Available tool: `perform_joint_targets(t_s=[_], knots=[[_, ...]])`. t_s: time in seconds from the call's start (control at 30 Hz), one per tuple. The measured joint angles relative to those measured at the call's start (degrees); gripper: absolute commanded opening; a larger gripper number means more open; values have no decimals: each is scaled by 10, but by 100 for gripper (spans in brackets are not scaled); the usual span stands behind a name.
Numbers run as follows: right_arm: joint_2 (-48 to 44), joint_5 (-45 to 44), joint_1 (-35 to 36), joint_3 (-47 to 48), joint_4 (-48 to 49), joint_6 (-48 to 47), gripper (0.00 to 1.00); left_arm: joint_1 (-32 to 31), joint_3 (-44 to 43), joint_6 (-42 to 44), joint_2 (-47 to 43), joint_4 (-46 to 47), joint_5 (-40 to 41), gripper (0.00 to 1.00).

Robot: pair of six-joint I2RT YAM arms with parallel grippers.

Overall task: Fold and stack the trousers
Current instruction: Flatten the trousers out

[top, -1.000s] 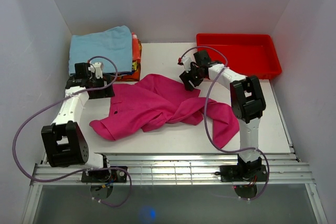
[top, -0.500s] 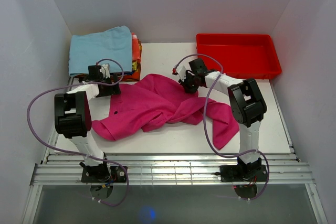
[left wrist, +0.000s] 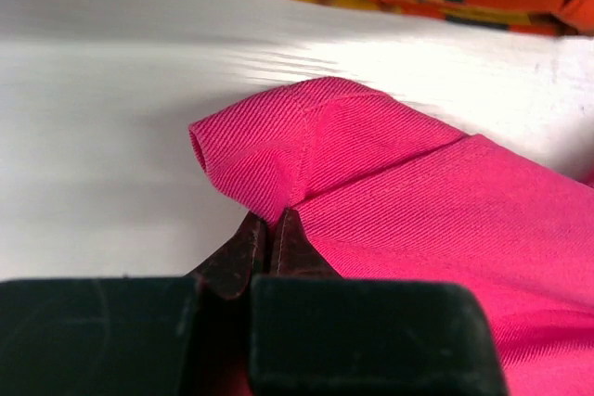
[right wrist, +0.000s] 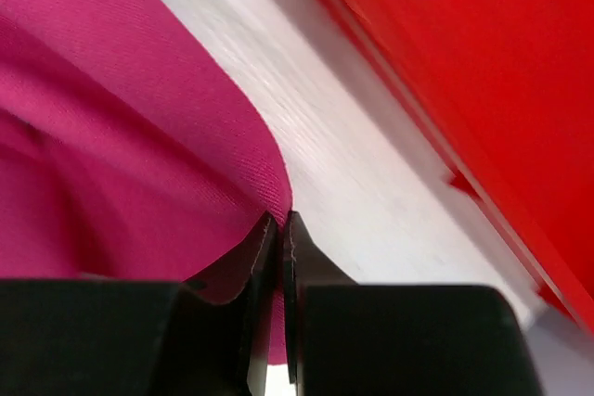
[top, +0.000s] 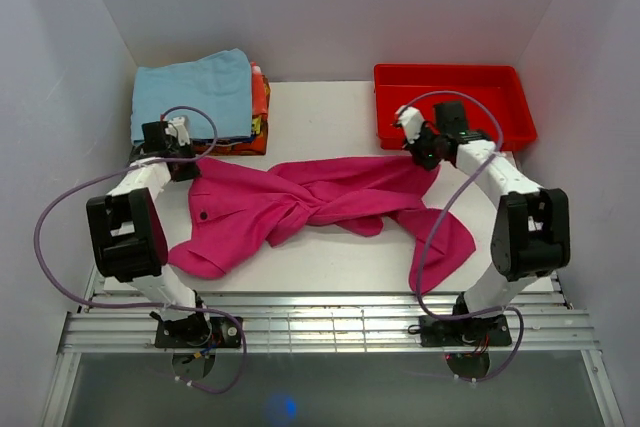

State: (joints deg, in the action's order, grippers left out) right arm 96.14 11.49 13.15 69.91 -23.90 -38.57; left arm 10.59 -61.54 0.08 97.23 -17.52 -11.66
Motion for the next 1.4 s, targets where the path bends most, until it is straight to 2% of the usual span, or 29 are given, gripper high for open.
perform_joint_targets(t_s=[0.1,0.23,0.33,0.5,0.53,0.57,0.6,0.63,0.67,0.73,0.9,1.03,1.1,1.2,1.27,1.4], knots=[[-56,-17,-125,-8,-18,-55,8,43,0,35,-56,-16,0,0],[-55,-42,-238,-26,-45,-174,8,46,-9,64,-56,-32,-5,0],[-50,-47,-274,-30,-49,-229,8,49,-25,78,-46,-35,2,0],[-24,-51,-374,-33,-58,-300,8,70,-52,99,-21,-34,9,0],[-15,-54,-388,-32,-60,-306,10,75,-57,103,-15,-35,11,0],[-3,-54,-401,-30,-66,-309,28,79,-63,104,-7,-37,11,0],[6,-54,-407,-26,-76,-308,40,81,-74,106,4,-41,8,6],[14,-58,-409,-18,-89,-309,54,83,-87,106,16,-49,2,29],[24,-59,-408,-5,-104,-305,82,83,-102,109,29,-55,-5,40],[30,-50,-400,33,-151,-299,97,86,-147,107,61,-75,-19,53],[9,8,-386,125,-253,-278,98,90,-182,105,58,-109,-64,70],[-75,68,-372,115,-348,-280,94,91,-157,123,-2,-145,-90,74],[-129,82,-338,67,-365,-277,93,91,-134,141,-47,-172,-106,75],[-198,96,-224,-45,-385,-261,94,91,-84,174,-115,-202,-124,76],[-214,90,-157,-117,-379,-239,92,90,-41,198,-150,-220,-133,76],[-214,60,-79,-223,-355,-196,91,91,65,234,-195,-249,-138,76]])
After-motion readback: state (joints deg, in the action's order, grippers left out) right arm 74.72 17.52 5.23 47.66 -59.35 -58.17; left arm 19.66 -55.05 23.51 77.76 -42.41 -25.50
